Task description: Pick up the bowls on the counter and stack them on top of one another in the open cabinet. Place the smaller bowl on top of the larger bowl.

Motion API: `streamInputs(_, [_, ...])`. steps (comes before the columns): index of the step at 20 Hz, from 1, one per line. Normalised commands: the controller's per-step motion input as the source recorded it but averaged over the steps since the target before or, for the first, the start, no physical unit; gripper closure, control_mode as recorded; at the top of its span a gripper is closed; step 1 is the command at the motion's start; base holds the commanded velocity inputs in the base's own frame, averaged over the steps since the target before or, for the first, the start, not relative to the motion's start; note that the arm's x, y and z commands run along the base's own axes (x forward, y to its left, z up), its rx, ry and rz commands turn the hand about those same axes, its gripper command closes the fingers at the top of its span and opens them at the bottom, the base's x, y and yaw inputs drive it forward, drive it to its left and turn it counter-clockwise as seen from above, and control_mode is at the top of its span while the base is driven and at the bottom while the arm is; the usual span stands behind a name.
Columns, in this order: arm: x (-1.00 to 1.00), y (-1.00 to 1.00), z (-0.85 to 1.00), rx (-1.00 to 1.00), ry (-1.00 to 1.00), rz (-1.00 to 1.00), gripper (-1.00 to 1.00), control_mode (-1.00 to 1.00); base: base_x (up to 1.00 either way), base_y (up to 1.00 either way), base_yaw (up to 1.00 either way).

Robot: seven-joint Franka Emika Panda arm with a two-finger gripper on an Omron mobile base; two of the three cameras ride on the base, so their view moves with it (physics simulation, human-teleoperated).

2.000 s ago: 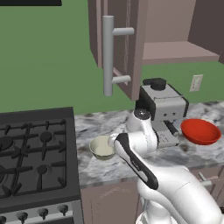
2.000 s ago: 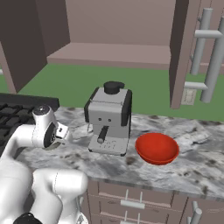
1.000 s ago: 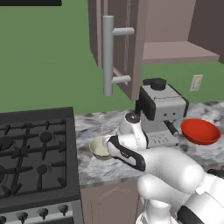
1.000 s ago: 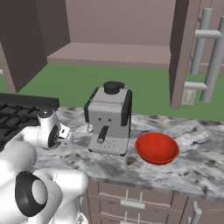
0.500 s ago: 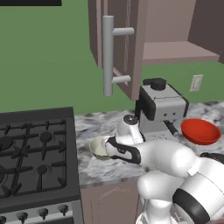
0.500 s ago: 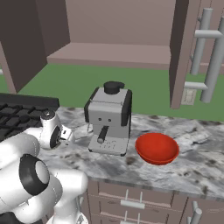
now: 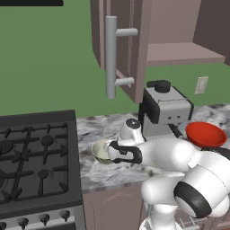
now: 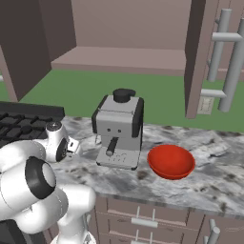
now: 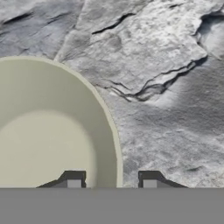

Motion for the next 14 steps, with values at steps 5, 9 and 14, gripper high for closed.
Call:
streamInputs(5, [0.00,0.01,-0.01,0.00,0.00,0.00,1.00,-1.00,0.00,0.00,0.00])
streamInputs(9, [-0.01,0.00,0.06,0.00,-0.01,0.00,1.00,-1.00,0.00,0.00,0.00])
streamInputs(14, [-0.06,-0.06,0.23,0.04,-0.04,0.00,1.00,-1.00,0.00,0.00,0.00])
